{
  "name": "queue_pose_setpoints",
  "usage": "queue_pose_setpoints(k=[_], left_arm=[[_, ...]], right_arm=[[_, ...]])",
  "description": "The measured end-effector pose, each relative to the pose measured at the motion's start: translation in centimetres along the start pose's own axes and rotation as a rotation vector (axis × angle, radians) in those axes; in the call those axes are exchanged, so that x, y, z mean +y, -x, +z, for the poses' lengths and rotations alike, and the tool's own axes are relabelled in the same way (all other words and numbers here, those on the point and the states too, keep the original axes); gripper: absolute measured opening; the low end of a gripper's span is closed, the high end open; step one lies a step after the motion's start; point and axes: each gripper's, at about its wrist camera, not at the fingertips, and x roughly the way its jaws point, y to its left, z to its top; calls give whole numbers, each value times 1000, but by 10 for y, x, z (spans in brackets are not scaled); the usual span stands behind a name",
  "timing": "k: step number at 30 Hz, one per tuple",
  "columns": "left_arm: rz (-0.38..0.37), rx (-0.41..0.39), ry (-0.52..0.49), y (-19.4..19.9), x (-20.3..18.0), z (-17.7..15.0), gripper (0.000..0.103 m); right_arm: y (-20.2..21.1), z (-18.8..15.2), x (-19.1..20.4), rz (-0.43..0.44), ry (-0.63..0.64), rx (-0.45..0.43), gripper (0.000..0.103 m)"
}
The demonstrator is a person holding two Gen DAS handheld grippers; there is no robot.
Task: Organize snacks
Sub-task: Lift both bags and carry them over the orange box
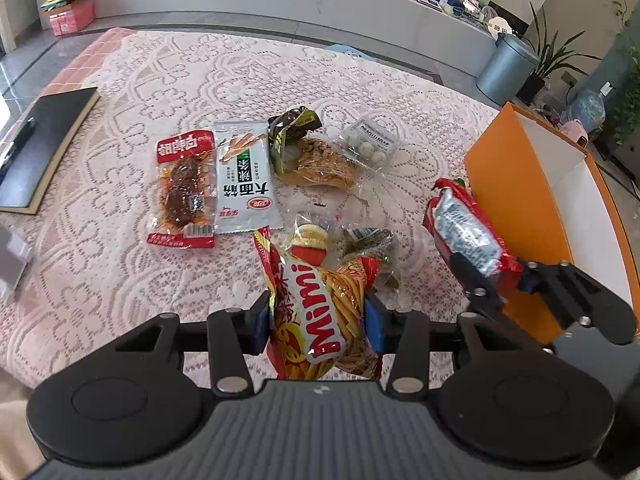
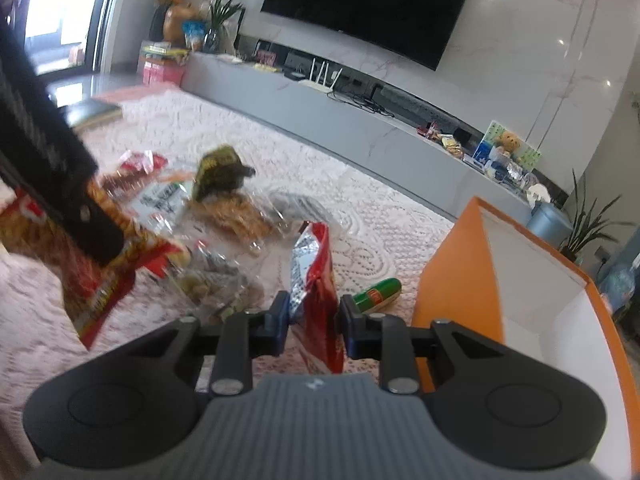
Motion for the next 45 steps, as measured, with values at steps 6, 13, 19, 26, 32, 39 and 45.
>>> queue_pose_setpoints(k=[6,13,19,26,32,39,45], left_arm=[[3,-37,9,26,-6,-10,52],[-22,-97,-6,58,-23,-19,52],[-55,-157,-79,84,-58,-19,52],[-127,-238,-232,106,-127,-7,52],[-175,-254,-342,95,-184,3,52],[-176,-201,-439,59,-234,15,52],[-151,-132,-512,20,-260,23,52]], right_arm=[[44,8,-16,81,-131,-22,24],[101,14,-39,125,-238,-84,24],[153,9,-70,98,-319,-172,24],[199,-1,-122,5,-415,-245,24],[214,-18,-165,-110,-470,-250,24],[192,-37,-203,-138,-515,-160,24],[158,-50,-220,-97,-555,-67,24]])
